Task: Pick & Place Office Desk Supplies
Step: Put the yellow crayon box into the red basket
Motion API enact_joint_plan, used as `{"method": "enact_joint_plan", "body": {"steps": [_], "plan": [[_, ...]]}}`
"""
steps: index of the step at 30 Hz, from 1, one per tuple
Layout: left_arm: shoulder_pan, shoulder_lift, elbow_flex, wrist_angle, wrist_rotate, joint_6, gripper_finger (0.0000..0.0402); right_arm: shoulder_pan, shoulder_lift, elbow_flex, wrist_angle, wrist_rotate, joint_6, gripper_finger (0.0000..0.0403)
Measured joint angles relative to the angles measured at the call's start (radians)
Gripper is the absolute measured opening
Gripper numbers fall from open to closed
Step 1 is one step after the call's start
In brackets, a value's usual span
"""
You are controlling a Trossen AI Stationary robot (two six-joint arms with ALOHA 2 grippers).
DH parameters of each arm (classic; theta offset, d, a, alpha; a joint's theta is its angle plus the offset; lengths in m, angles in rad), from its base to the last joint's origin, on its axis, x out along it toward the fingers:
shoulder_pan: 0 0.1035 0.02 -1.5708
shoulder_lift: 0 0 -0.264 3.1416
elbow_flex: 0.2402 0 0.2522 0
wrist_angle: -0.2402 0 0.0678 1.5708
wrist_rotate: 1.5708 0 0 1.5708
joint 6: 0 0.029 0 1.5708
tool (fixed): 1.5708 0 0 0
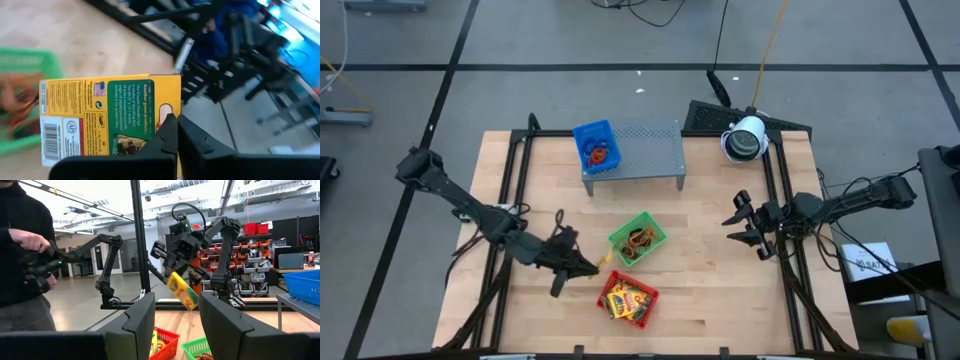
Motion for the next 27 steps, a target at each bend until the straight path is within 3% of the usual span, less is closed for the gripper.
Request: {"method": "enact_joint_plan", "body": {"steps": [8, 14, 21, 27], "plan": [[0.068, 0.233, 0.26, 0.096, 0.275, 0.255, 0.0, 0.0, 0.0, 0.0, 0.0, 0.0, 0.0, 0.0141], [0.082, 0.481, 0.422, 0.459, 0.482, 0.269, 0.0, 0.0, 0.0, 0.0, 0.0, 0.0, 0.0, 0.0141], [0.074, 0.742, 0.57, 0.725, 0.538, 0.126, 0.0, 0.0, 0.0, 0.0, 0.0, 0.0, 0.0, 0.0141], [0.07, 0.842, 0.557, 0.983, 0.528, -0.018, 0.0, 0.0, 0.0, 0.0, 0.0, 0.0, 0.0, 0.0141]]}}
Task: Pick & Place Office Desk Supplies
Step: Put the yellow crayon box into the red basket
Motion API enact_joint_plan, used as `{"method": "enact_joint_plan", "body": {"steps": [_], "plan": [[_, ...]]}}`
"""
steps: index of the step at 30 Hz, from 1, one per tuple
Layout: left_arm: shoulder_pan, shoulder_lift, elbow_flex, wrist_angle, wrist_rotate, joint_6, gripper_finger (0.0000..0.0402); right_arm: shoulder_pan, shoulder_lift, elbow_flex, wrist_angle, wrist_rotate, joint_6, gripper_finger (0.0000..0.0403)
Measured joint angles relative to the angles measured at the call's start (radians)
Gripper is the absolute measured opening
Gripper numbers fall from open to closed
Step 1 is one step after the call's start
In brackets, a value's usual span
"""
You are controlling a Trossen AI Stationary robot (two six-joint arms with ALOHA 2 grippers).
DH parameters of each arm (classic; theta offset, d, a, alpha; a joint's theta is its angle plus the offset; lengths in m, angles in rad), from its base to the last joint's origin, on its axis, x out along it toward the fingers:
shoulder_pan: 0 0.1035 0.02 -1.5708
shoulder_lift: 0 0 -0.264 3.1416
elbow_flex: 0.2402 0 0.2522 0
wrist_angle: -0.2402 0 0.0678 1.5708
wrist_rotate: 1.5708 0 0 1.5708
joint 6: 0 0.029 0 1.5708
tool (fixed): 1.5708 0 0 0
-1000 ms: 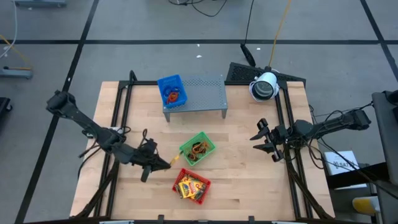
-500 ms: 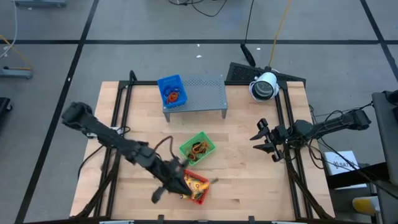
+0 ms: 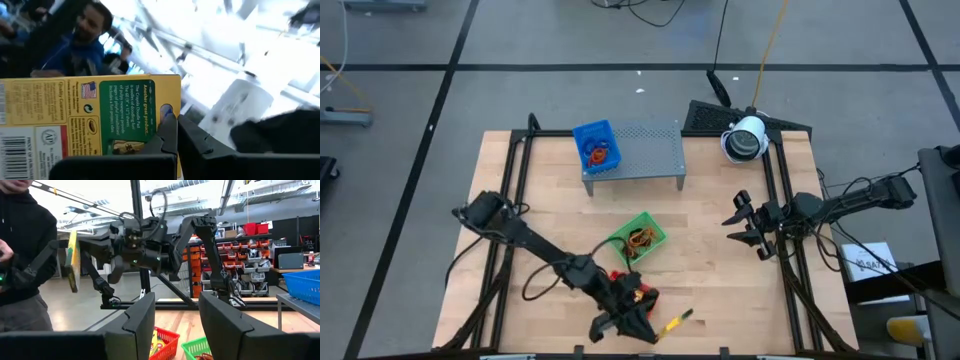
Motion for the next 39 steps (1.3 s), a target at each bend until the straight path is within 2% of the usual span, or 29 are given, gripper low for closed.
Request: {"method": "enact_joint_plan", "body": {"steps": [4, 13, 25, 32, 39], "plan": [[0.001, 0.022, -0.061, 0.142, -0.073, -0.058, 0.0, 0.0, 0.0, 0.0, 0.0, 0.0, 0.0, 0.0141], [0.009, 0.016, -0.286, 0.255, -0.215, -0.111, 0.0, 0.0, 0.0, 0.0, 0.0, 0.0, 0.0, 0.0141], [0.008, 0.02, -0.425, 0.352, -0.229, -0.119, 0.0, 0.0, 0.0, 0.0, 0.0, 0.0, 0.0, 0.0141], [0.007, 0.066, -0.44, 0.426, -0.185, -0.151, 0.0, 0.0, 0.0, 0.0, 0.0, 0.0, 0.0, 0.0141], [0.0, 0.107, -0.441, 0.427, -0.221, -0.206, 0.0, 0.0, 0.0, 0.0, 0.0, 0.0, 0.0, 0.0141]]}}
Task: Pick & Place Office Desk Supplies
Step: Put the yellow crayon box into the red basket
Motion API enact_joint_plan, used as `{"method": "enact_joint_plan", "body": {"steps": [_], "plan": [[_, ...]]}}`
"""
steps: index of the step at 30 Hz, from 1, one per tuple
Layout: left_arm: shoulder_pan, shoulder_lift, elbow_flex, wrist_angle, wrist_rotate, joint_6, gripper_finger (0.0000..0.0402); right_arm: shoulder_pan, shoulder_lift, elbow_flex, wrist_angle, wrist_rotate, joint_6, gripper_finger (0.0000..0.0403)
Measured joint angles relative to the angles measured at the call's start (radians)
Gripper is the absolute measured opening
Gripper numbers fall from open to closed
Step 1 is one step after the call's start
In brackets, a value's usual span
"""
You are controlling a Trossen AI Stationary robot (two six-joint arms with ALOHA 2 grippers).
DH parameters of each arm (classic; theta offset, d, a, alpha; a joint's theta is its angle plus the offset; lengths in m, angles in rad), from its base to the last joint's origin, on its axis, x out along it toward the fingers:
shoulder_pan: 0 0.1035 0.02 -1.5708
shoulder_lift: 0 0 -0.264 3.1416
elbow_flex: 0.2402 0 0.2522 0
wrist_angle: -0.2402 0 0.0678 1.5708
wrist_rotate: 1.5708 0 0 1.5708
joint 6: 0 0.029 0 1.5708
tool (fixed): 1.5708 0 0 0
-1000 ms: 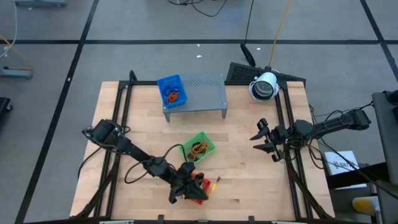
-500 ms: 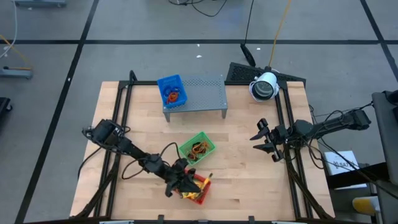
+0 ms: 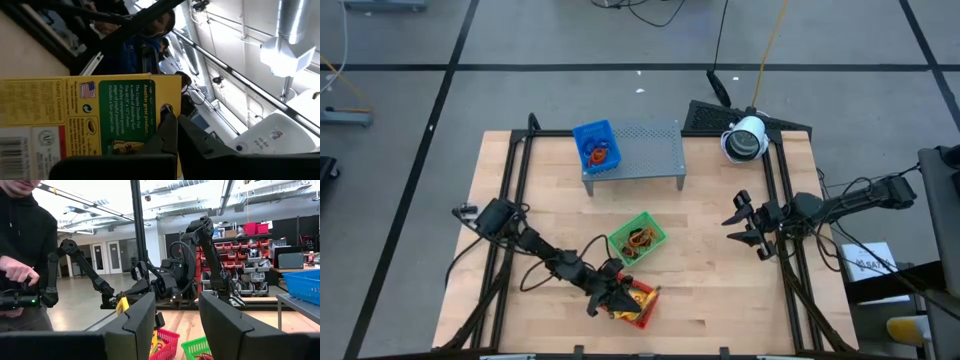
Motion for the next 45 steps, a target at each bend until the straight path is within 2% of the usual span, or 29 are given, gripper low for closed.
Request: {"method": "enact_joint_plan", "body": {"steps": [8, 18, 30, 38, 45], "plan": [[0.0, 0.0, -0.001, -0.061, -0.011, -0.056, 0.0, 0.0, 0.0, 0.0, 0.0, 0.0, 0.0, 0.0141], [-0.007, 0.0, -0.067, -0.068, -0.084, -0.135, 0.0, 0.0, 0.0, 0.0, 0.0, 0.0, 0.0, 0.0141], [-0.008, -0.001, -0.076, -0.071, -0.067, -0.146, 0.0, 0.0, 0.0, 0.0, 0.0, 0.0, 0.0, 0.0141], [-0.008, -0.078, -0.078, -0.18, -0.05, -0.11, 0.0, 0.0, 0.0, 0.0, 0.0, 0.0, 0.0, 0.0141], [-0.008, -0.081, -0.078, -0.245, -0.049, -0.146, 0.0, 0.0, 0.0, 0.0, 0.0, 0.0, 0.0, 0.0141]]}}
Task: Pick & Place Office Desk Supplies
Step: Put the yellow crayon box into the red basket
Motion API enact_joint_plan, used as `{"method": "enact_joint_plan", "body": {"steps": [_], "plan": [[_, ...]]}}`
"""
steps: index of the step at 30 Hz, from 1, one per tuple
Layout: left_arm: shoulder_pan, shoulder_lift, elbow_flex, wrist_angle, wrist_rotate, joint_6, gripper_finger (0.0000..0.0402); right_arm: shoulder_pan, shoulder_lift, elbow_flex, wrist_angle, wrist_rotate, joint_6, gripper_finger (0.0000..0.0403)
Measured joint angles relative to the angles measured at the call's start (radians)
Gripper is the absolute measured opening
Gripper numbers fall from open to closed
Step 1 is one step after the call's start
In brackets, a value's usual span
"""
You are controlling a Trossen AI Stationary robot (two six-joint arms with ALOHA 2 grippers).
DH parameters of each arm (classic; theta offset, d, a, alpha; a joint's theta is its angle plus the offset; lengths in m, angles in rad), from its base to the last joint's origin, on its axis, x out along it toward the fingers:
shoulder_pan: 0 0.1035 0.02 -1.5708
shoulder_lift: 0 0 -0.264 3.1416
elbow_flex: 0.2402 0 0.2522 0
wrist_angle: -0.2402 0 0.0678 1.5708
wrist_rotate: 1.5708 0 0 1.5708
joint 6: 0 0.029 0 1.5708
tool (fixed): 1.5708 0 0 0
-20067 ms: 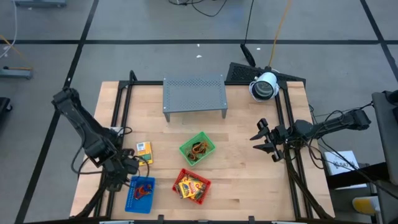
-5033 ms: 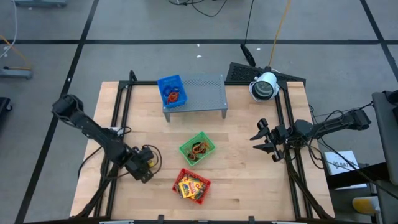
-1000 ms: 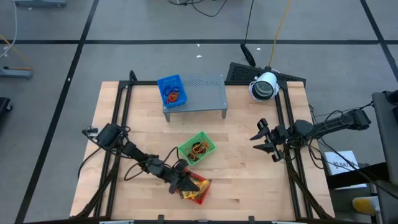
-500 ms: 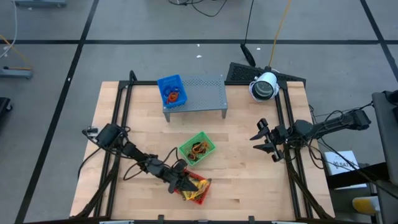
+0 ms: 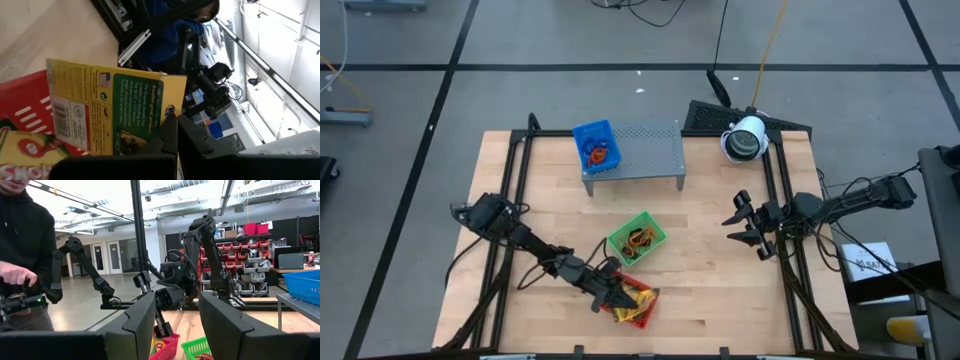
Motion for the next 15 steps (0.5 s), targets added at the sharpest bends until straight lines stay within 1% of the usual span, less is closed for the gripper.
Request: {"method": "enact_joint_plan", "body": {"steps": [5, 15], "plan": [[-0.002, -0.024, 0.0, -0.04, 0.0, 0.005, 0.0, 0.0, 0.0, 0.0, 0.0, 0.0, 0.0, 0.0141], [-0.002, -0.128, 0.0, -0.232, -0.01, 0.056, 0.0, 0.0, 0.0, 0.0, 0.0, 0.0, 0.0, 0.0141]]}}
